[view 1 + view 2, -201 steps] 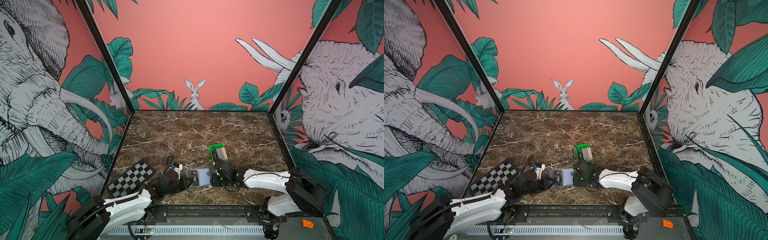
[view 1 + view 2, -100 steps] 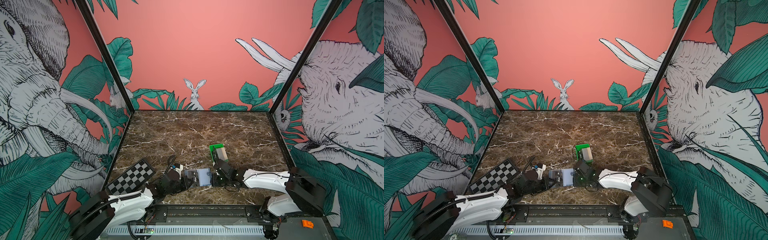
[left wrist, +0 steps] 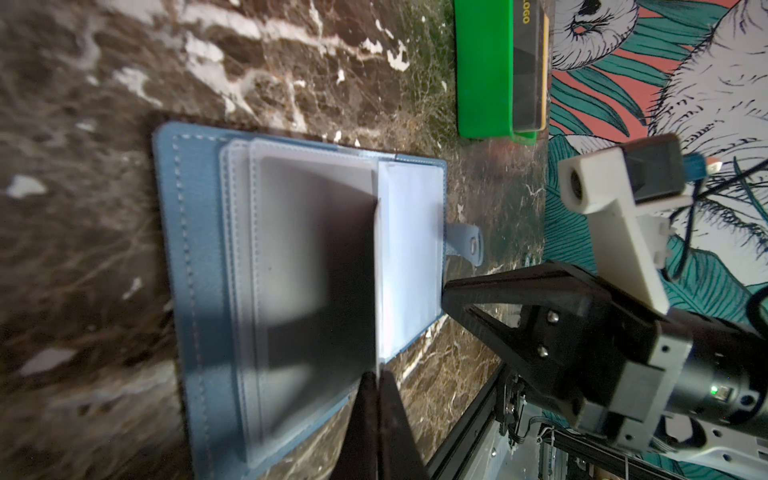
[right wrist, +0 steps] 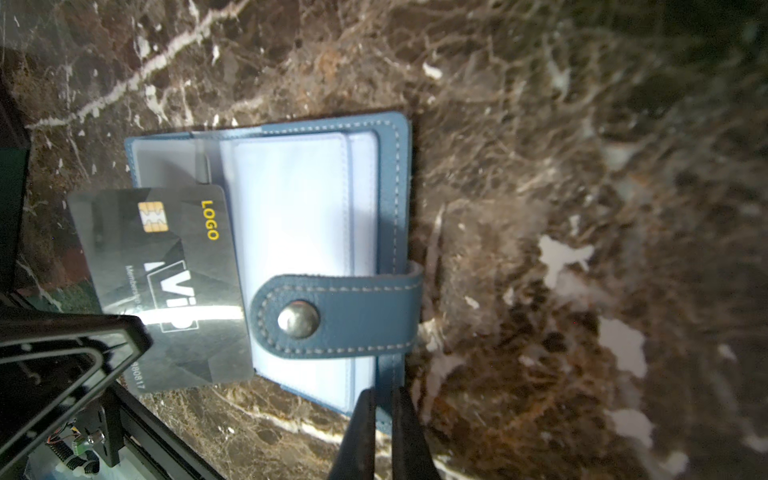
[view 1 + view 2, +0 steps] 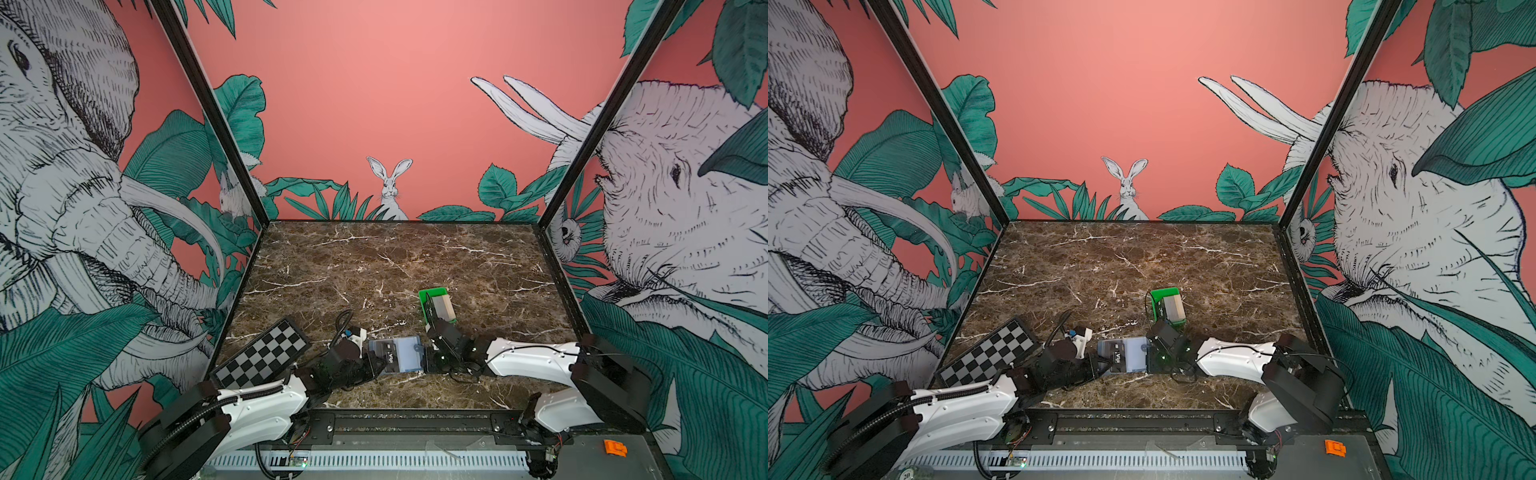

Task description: Put the credit cards into the card holder

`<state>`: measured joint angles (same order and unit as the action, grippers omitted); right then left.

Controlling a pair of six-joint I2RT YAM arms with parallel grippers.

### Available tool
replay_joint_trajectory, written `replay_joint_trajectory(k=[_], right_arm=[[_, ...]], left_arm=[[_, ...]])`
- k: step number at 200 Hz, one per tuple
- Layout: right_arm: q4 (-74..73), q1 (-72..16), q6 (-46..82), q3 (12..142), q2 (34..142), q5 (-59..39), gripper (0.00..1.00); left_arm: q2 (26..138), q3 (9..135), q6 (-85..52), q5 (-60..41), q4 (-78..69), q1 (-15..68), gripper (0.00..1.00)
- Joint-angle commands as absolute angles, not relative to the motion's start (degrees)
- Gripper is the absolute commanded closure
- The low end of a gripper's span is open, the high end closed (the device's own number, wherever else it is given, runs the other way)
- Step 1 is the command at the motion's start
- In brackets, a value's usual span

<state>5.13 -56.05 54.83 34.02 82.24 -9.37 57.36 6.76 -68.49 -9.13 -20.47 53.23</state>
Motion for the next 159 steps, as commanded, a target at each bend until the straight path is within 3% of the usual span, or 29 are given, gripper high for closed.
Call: replay_joint_trajectory(k=[1,159], right_arm=[[5.59,-56.42,54.49,34.28,82.65,-8.26,0.9],[5.72,-56.36,54.47,34.37,82.79,-8.17,0.91]], left_arm=[[56.94,7.48,-67.34,-7.73,-18.71,53.53,1.0],[63.14,9.58,-64.67,-12.71,-21.27,48.9,1.0]])
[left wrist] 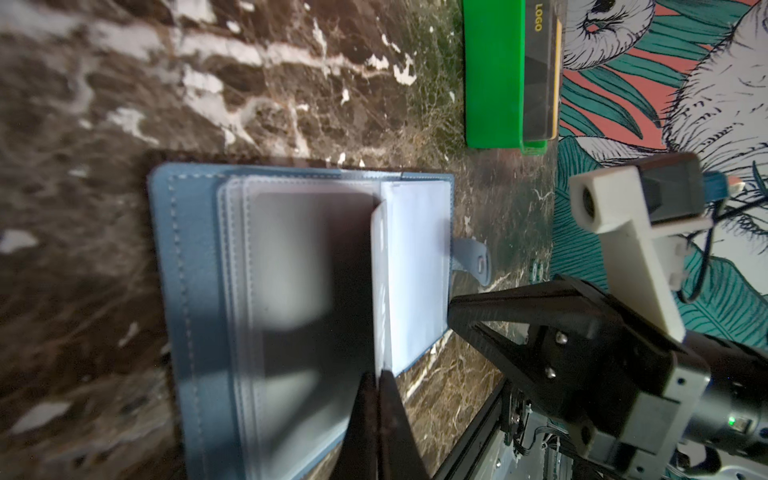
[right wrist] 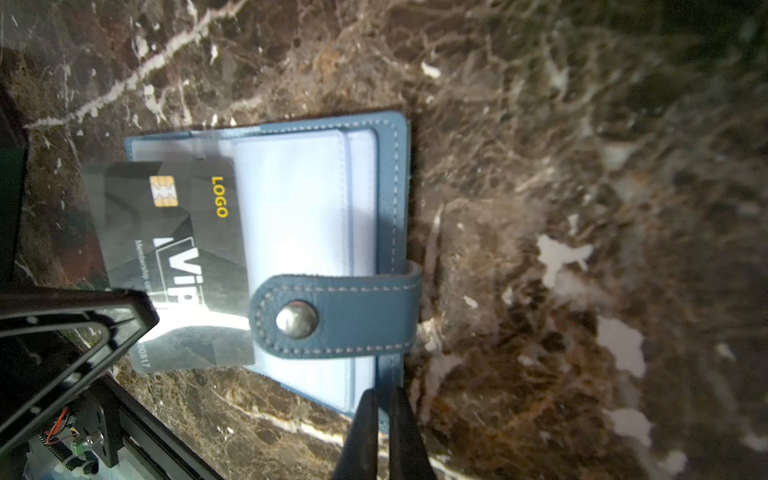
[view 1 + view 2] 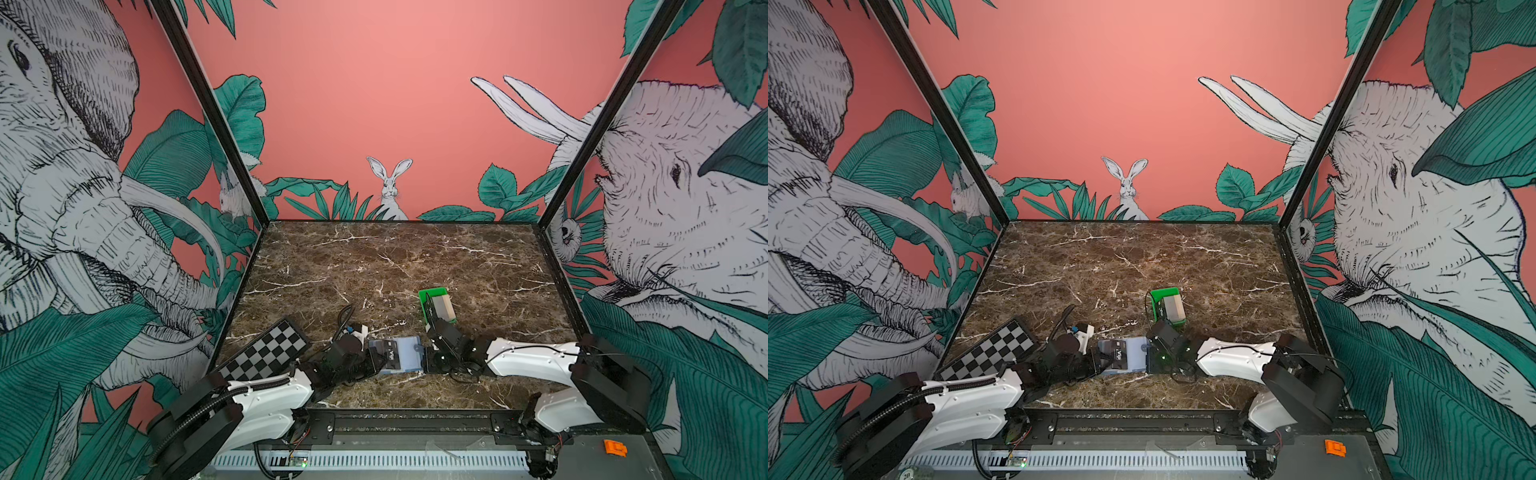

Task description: Put the credit cards into the card holder

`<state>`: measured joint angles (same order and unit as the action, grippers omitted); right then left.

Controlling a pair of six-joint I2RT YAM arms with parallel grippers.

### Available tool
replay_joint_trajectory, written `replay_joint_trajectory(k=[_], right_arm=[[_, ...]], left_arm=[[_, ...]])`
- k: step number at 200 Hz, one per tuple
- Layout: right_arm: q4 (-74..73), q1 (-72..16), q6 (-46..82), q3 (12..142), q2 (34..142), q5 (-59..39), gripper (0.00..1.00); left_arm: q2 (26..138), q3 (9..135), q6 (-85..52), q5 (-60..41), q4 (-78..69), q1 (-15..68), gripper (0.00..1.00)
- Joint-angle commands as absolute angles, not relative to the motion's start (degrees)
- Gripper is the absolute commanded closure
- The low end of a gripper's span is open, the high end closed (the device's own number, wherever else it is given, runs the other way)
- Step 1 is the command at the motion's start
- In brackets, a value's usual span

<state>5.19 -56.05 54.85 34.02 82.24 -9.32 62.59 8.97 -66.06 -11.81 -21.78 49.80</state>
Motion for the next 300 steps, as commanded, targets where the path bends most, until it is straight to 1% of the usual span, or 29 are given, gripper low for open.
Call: replay_joint_trajectory(k=[1,89,165,300], right_arm=[[5.72,-56.35,54.48,34.37,82.79,-8.17,0.91],[5.55,-56.51,54.49,34.35,82.99,-8.17,0.92],[5.4,-56.45,54.47,34.36,83.36,-7.96,0.92],[6.87,-56.44,54.32,34.65,82.8,-6.85,0.92]], left_arm=[[63.17,9.62,-64.63,-12.73,-21.27,48.84,1.0],[67.98,10.47,-64.16,-16.1,-24.95,48.52,1.0],[68.29,10.38,-64.56,-17.13,-25.05,48.52,1.0],[72.37,11.93,-65.13,-18.48,-27.73,48.53,1.0]])
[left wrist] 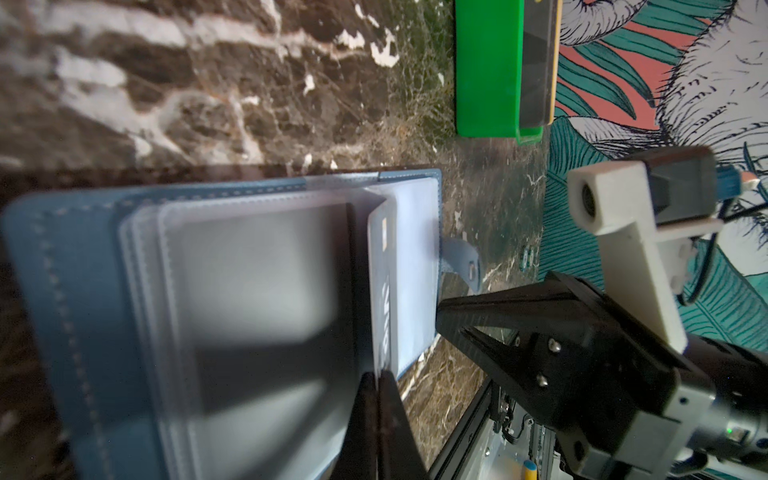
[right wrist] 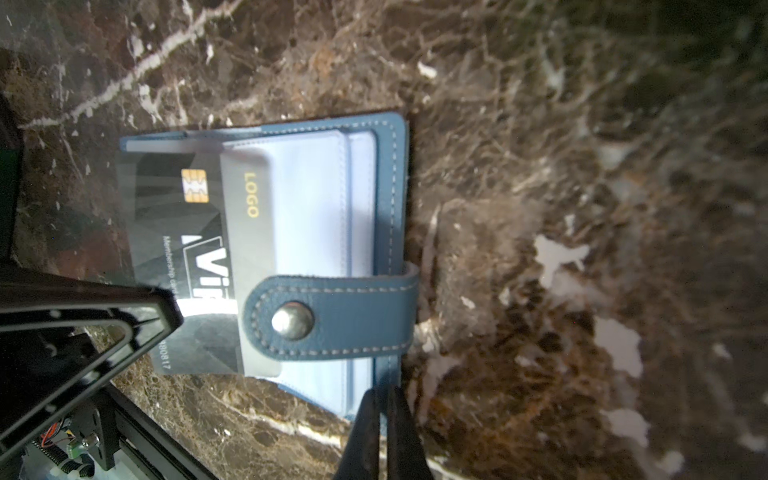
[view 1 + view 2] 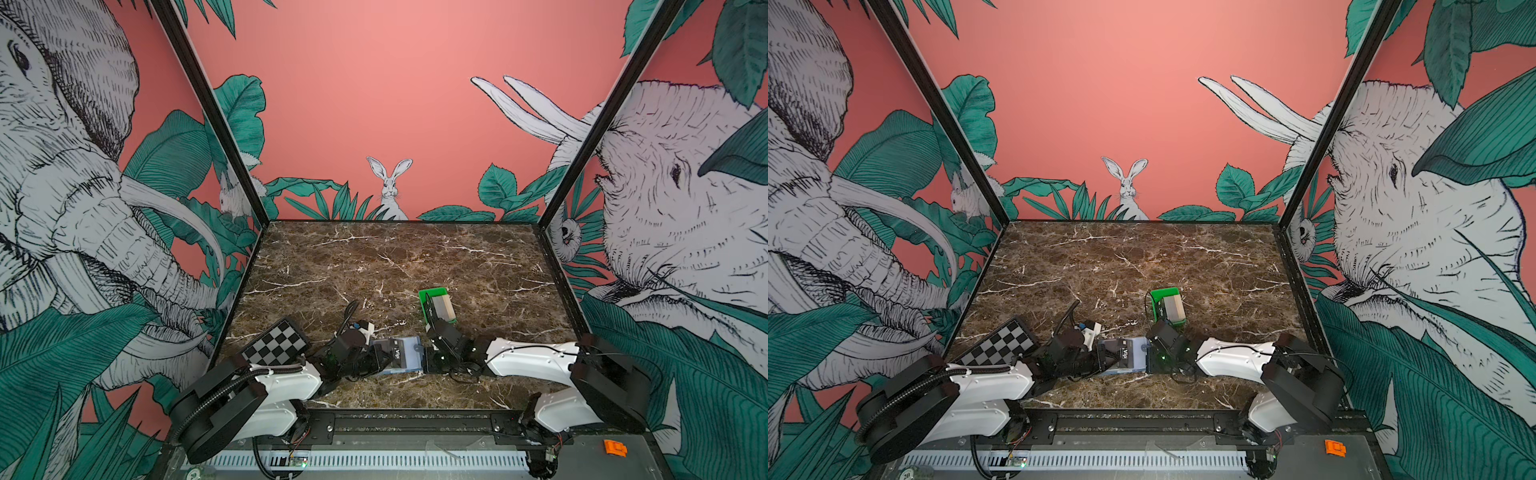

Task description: Put the credit cards into the card holder

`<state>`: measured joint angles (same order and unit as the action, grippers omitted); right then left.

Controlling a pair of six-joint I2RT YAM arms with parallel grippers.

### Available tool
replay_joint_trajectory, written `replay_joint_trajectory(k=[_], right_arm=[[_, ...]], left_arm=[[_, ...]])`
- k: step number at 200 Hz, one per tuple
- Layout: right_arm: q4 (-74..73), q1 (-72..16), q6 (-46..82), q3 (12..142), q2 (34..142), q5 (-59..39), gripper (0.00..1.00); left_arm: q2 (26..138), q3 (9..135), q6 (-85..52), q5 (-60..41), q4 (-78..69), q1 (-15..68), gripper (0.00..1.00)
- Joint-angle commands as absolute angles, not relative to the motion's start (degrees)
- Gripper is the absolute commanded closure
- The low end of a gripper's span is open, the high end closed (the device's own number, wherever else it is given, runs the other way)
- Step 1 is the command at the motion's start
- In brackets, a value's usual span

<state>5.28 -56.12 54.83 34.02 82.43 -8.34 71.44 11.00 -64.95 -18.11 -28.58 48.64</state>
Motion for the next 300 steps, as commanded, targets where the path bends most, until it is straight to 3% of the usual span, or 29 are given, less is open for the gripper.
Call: replay_joint_trajectory(k=[1,249,300], right_arm=[[6.86,-56.48,54.36,34.64,82.79,-6.81,0.92],[8.02,-56.56,54.14,34.72,81.89,-5.99,0.94],[8.05,-56.55,54.14,34.74,82.0,-5.96,0.94]], left_arm=[[72.48,11.99,-65.13,-18.51,-27.71,48.52,1.0],[78.64,13.31,-67.08,-17.76,-30.9,50.45,1.0],[74.79,15.34,-65.43,-16.9,-21.23,50.46,0.84]])
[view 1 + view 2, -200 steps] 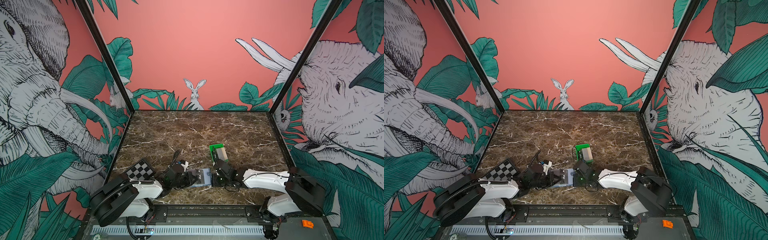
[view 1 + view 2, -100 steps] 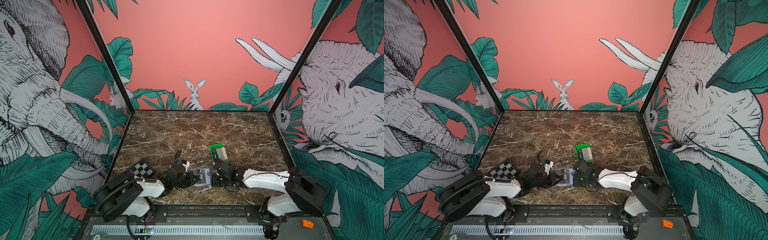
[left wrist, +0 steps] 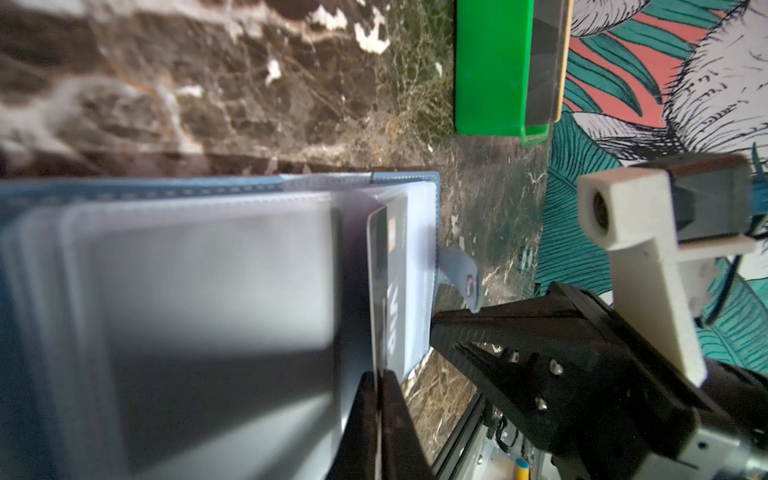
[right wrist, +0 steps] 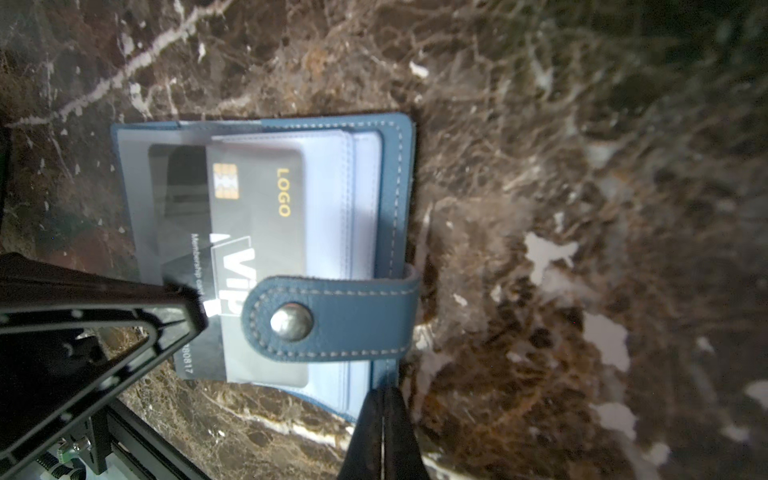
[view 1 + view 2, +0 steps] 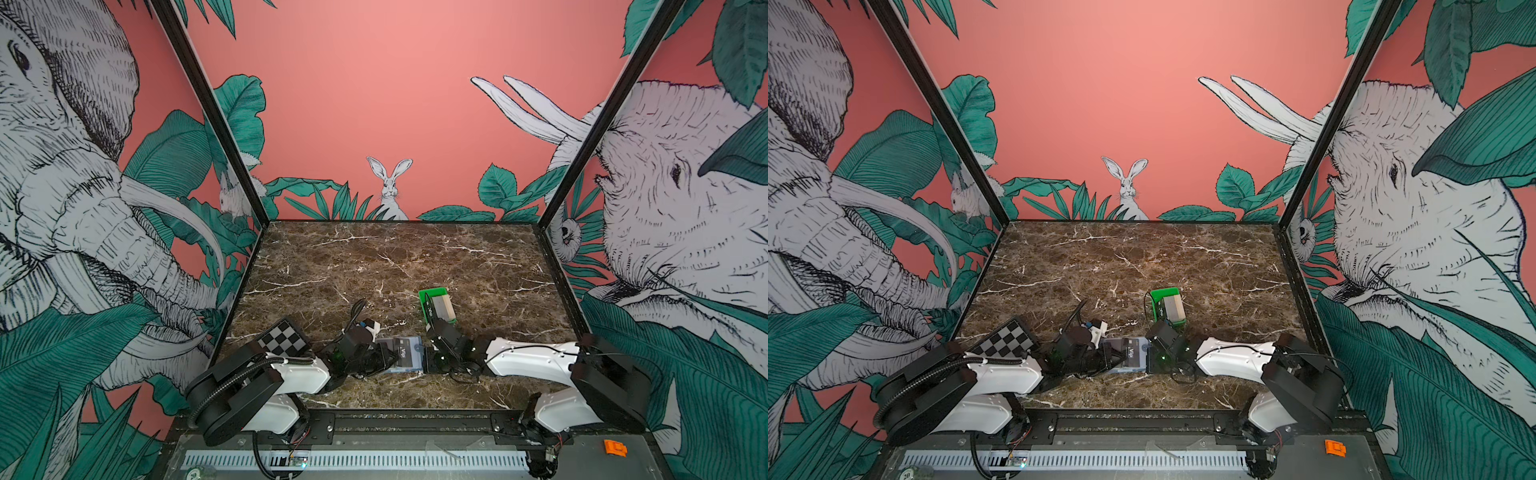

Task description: Put the credit cards into the card holder

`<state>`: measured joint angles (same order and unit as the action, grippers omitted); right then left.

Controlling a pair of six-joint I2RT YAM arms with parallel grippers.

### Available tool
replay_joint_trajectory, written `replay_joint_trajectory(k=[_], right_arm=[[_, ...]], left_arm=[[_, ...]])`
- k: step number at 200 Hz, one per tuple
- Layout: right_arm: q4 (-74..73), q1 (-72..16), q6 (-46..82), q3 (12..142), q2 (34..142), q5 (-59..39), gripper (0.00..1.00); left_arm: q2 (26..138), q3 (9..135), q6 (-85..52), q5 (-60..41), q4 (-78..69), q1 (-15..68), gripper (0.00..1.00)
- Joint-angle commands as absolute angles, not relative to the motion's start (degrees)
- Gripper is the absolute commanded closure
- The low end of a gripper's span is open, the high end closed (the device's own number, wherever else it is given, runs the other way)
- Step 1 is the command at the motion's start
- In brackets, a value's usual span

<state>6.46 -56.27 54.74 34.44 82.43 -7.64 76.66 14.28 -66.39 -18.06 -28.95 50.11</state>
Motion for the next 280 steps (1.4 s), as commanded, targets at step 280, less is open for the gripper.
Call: replay_joint_trajectory(k=[280], right_arm=[[9.79,-56.84,53.39,36.12,81.65,-4.92,0.94]], left_arm=[[58.81,20.28,-55.2,-16.36,2.6,46.69,0.7]])
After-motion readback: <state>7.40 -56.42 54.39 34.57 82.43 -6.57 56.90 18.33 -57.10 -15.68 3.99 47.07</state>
